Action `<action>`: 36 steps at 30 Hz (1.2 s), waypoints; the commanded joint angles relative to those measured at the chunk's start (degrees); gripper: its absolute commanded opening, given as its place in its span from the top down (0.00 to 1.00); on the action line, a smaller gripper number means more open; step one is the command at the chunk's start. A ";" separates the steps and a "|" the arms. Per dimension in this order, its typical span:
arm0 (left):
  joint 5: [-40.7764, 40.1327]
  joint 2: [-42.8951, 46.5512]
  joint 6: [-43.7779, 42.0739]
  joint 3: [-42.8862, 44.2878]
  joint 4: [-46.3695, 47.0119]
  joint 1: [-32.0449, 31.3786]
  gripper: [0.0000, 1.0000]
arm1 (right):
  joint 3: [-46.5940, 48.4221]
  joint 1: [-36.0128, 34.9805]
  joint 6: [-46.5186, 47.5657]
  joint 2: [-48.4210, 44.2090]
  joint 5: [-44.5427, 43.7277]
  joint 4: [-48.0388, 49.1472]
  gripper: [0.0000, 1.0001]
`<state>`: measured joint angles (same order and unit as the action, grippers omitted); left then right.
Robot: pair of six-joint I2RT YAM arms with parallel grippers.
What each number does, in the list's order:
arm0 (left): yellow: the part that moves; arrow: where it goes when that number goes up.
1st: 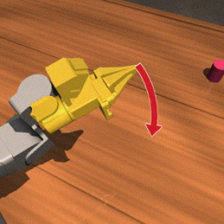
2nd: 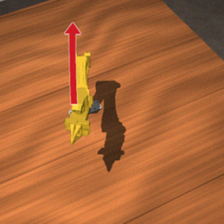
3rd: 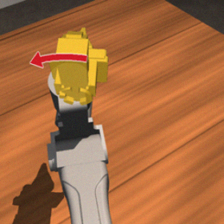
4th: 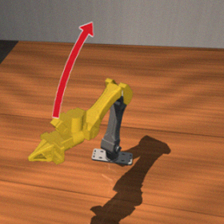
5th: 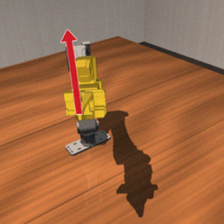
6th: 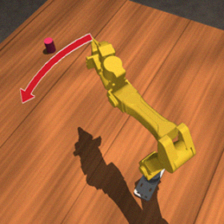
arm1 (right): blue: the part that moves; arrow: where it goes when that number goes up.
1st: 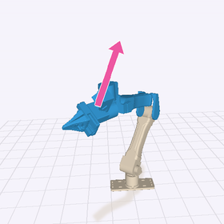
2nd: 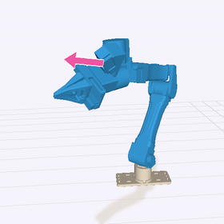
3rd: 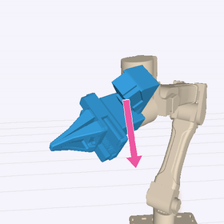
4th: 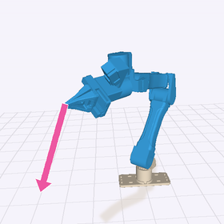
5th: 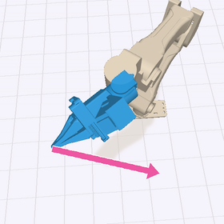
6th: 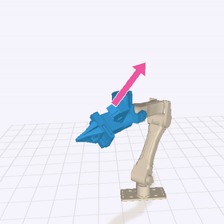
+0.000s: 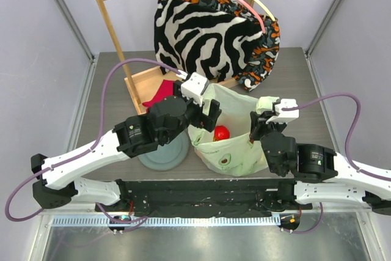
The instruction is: Place the fruits into the plastic bag
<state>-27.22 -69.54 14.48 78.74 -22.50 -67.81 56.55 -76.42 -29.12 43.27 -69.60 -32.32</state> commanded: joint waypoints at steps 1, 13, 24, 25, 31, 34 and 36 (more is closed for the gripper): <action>-4.33 -0.68 -0.77 1.94 -1.67 -0.22 0.07 | 0.05 0.05 -1.90 0.24 -2.20 0.94 0.99; 0.50 -7.89 -0.33 2.56 -3.78 0.66 0.24 | -0.39 0.13 -1.90 0.42 -2.03 0.85 0.99; 4.54 -9.65 2.04 3.96 -1.50 6.81 1.00 | 0.31 15.92 6.61 6.74 11.65 6.28 0.99; 7.07 -9.65 1.96 4.92 -1.32 8.47 1.00 | 0.66 18.91 9.67 7.00 19.51 8.21 0.99; 15.35 -9.74 3.71 15.29 -2.46 14.89 1.00 | 15.58 28.87 16.28 9.64 29.35 8.86 0.99; 19.65 -9.65 5.46 20.56 -2.55 18.05 1.00 | 22.45 28.87 18.66 8.68 28.74 7.27 0.99; 24.29 -9.74 7.48 23.02 -2.29 19.81 1.00 | 25.08 28.79 19.72 7.54 27.77 7.00 0.99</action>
<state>-12.27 -80.38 18.33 96.31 -27.18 -51.05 73.78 -47.59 -14.31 54.41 -43.11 -27.99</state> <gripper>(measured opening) 0.014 0.031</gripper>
